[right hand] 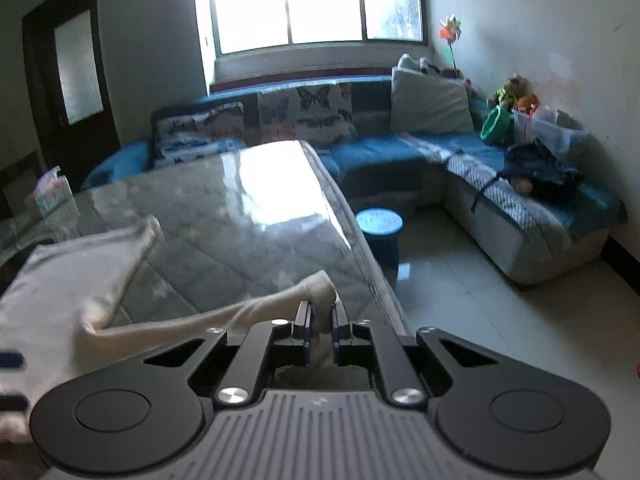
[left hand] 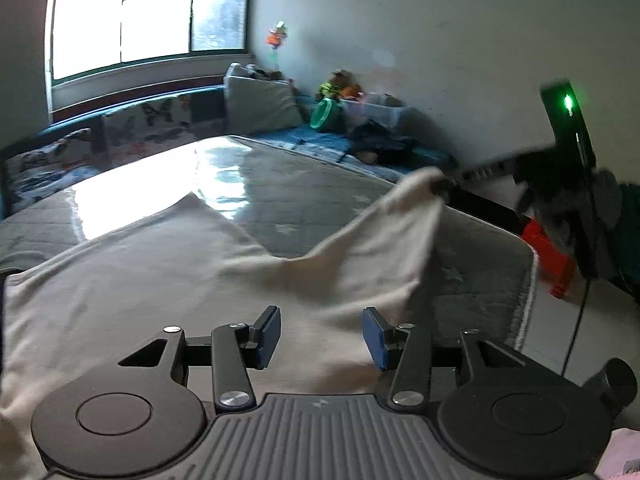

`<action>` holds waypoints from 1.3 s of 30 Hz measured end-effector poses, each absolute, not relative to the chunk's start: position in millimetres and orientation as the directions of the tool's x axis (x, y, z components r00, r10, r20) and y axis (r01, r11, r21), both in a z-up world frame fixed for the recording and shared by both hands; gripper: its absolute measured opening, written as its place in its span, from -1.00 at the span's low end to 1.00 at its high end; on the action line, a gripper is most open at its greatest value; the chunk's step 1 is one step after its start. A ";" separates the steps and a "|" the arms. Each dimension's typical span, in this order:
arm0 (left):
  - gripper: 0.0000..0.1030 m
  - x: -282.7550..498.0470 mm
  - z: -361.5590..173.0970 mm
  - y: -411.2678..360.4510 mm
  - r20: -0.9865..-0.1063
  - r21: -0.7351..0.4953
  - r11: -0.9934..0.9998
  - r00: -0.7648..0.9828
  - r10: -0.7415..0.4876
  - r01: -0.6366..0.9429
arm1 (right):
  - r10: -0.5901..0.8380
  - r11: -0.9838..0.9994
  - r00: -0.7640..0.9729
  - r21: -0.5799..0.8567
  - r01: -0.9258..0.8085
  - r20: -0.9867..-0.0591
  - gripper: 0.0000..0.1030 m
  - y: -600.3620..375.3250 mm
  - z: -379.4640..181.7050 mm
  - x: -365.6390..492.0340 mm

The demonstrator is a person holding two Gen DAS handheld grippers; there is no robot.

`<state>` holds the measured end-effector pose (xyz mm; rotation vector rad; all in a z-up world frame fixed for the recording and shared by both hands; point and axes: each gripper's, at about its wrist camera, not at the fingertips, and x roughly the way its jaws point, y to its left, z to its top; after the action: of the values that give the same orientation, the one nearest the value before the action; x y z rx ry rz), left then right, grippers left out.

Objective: Fold clothes
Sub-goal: 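Grasp the sleeve cuff with the right gripper and lift it across the body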

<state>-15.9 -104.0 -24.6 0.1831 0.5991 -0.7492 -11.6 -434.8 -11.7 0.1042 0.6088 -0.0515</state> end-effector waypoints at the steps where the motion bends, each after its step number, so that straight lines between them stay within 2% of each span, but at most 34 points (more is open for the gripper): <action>1: -0.06 -16.0 -26.2 -107.4 -0.575 -0.056 0.716 0.565 -0.593 0.695 | -0.018 0.994 0.826 0.078 0.076 -0.564 -0.84 -434.5 -7.1 -11.5; 6: -0.05 -15.5 -34.5 -119.4 -0.589 -0.065 0.691 0.531 -0.609 0.720 | -0.031 0.996 0.838 0.056 0.073 -0.545 -0.84 -433.7 3.8 -6.5; 12: -0.03 -11.1 -42.5 -125.6 -0.609 -0.085 0.672 0.495 -0.619 0.736 | -0.027 0.996 0.822 0.055 0.070 -0.568 -0.84 -431.8 -2.5 -1.6; 22: 0.07 -6.2 -18.7 -89.1 -0.541 -0.137 0.728 0.565 -0.623 0.672 | 0.038 0.999 0.859 0.037 -0.023 -0.511 -0.84 -408.4 41.8 -8.3; 31: 0.16 -9.1 -6.8 -16.5 -0.504 -0.147 0.834 0.686 -0.525 0.531 | 0.186 0.977 0.863 -0.001 -0.212 -0.470 -0.84 -342.5 83.7 -6.9; 39: 0.18 -15.3 -11.2 39.2 -0.497 -0.188 0.902 0.754 -0.429 0.389 | 0.362 0.903 0.793 -0.027 -0.429 -0.489 -0.84 -255.2 92.6 -0.4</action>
<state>-15.3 39.2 -11.2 -0.0747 0.5606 -0.4467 -0.4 -255.2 92.6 -0.1392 0.4967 0.4270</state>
